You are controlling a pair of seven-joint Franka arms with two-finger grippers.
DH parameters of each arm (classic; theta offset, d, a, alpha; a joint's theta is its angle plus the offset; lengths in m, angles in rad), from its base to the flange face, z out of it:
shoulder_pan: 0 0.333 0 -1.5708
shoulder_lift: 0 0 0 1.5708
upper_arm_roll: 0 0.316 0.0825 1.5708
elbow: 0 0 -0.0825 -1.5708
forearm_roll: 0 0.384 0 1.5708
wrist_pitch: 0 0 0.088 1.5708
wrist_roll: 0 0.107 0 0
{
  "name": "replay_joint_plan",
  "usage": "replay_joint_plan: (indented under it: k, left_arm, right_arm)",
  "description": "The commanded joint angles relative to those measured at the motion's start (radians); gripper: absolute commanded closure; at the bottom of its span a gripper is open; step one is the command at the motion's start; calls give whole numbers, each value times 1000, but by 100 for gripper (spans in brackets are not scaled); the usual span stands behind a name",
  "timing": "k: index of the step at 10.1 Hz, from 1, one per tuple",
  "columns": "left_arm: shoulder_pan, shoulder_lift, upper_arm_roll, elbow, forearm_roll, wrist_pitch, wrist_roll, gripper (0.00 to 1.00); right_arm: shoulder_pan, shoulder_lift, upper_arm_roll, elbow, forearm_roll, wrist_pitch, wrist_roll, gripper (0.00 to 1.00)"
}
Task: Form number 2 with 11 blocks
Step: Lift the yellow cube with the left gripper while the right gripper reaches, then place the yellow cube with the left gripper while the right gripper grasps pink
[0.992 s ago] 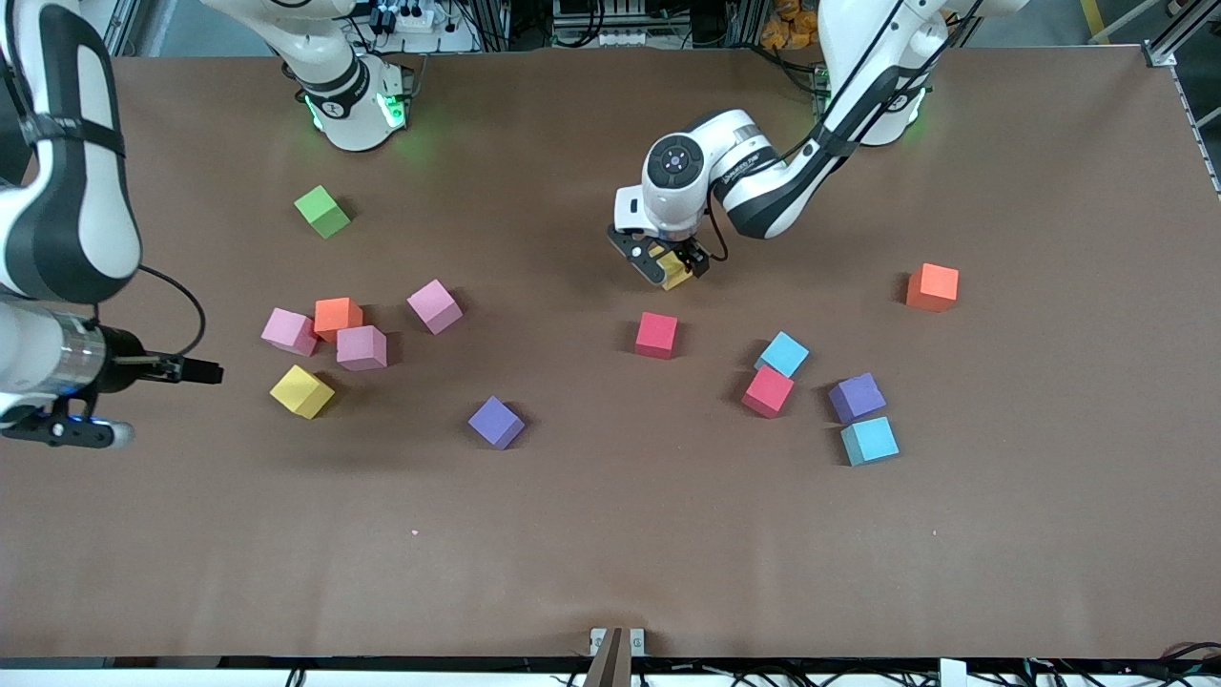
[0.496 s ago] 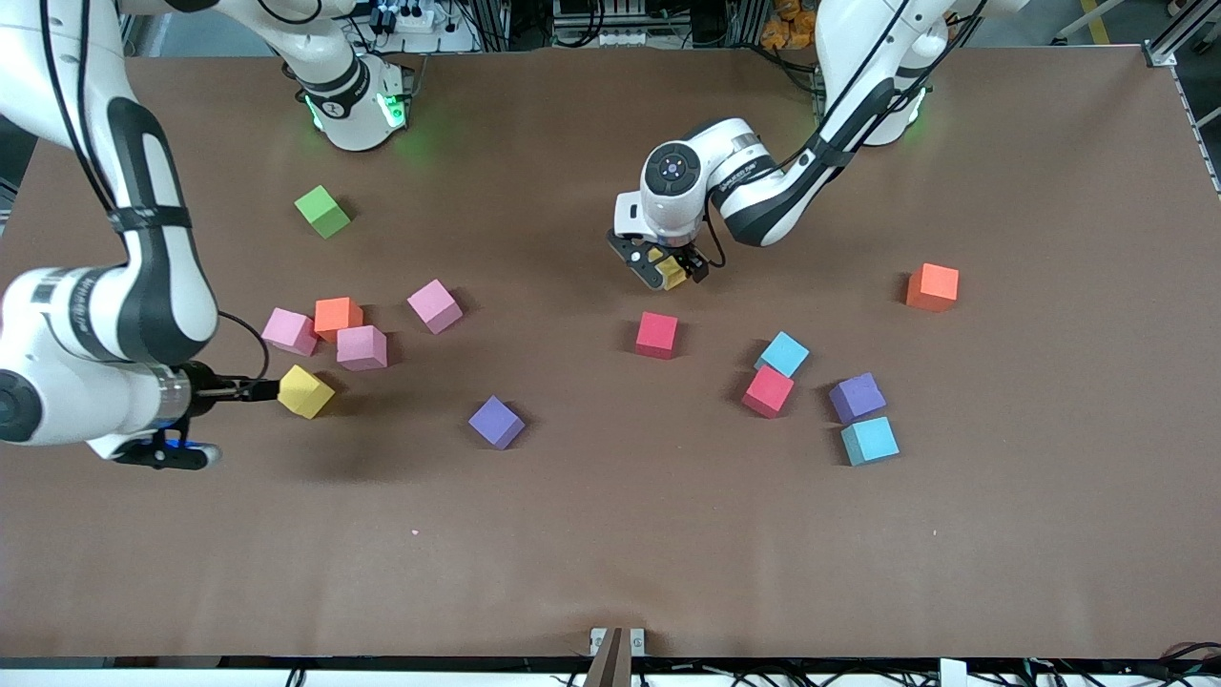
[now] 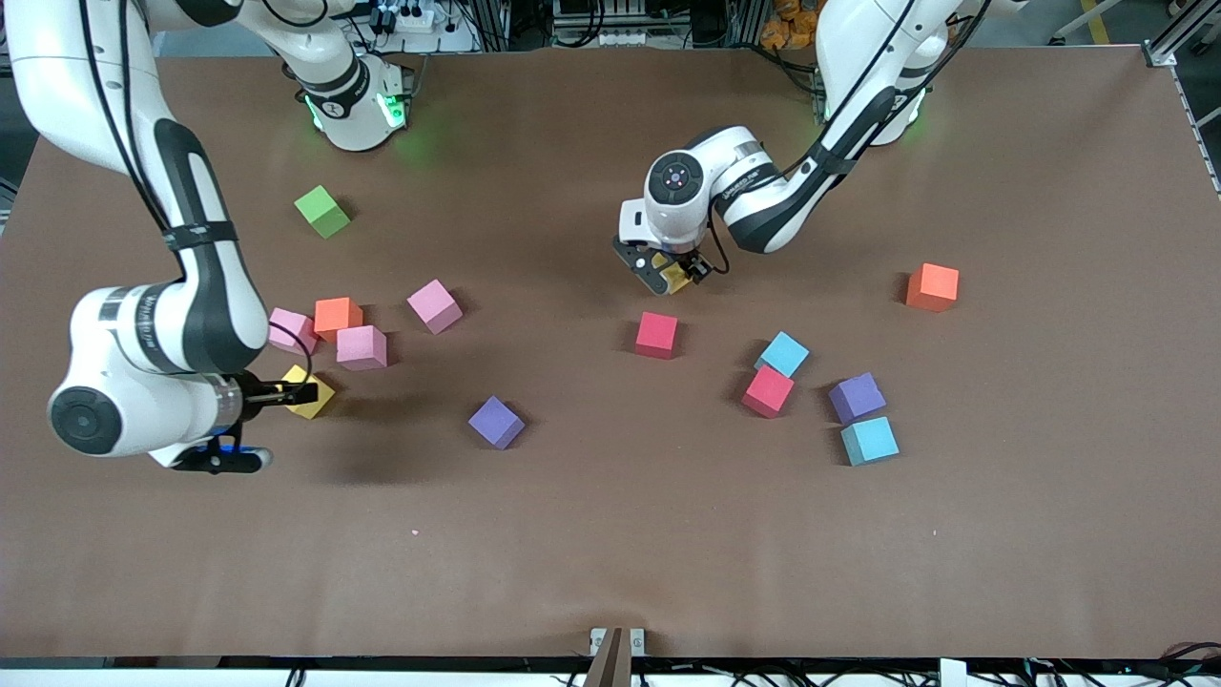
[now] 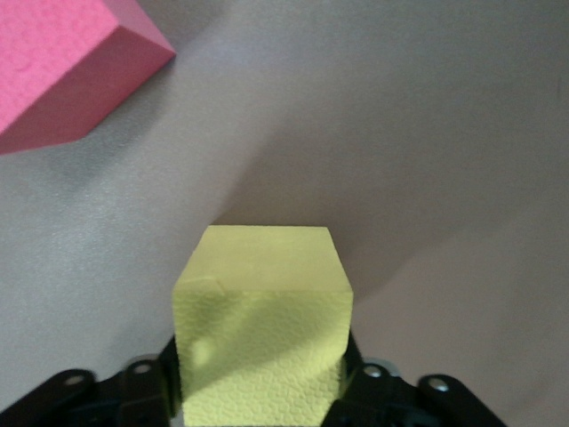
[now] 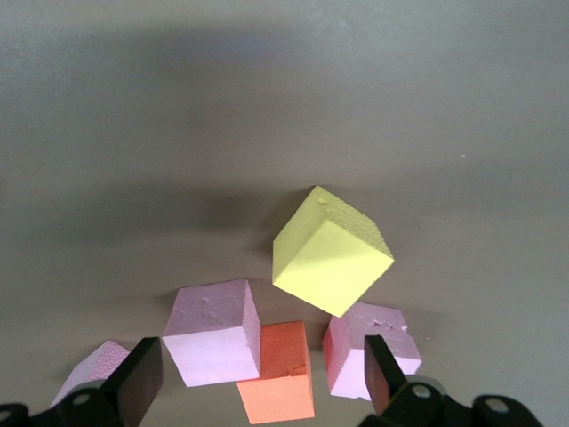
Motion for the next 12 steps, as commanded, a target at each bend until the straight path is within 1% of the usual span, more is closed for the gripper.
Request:
replay_joint_plan:
  k: [1,3,4,5,6,7,9,10,11,12]
  left_arm:
    - [-34,-32,1,3,-26,-9,-226,97]
    - [-98,-56,-6,9,-173,-34,-489,99]
    - [-144,-59,-1,18,-219,-34,-571,99]
    - [-187,-58,5,35,-249,-34,-645,99]
    - [-212,-53,5,38,-252,-34,-706,99]
    - [-238,-43,5,49,-269,-32,-751,99]
    - [-282,-13,7,80,-345,-29,-838,99]
    - [-292,0,8,93,-353,-26,-898,99]
    - [-296,22,8,113,-355,-26,-947,99]
    - [-305,43,16,132,-353,-26,-992,99]
  right_arm:
    - [-6,-6,0,14,4,-7,8,0]
    - [-33,-38,-2,-6,7,-87,-39,0]
    - [-33,-61,-2,-20,7,-120,-41,0]
    - [-33,-93,-2,-66,7,-114,-41,0]
    - [-38,-127,-2,-121,7,-97,-41,0]
    - [-41,-164,-2,-190,7,-70,-41,0]
    - [-39,-268,3,-386,14,50,-41,0]
    - [-23,-322,3,-467,55,90,-41,0]
    - [-13,-352,3,-526,74,131,-44,0]
    - [-13,-356,1,-555,74,183,-73,0]
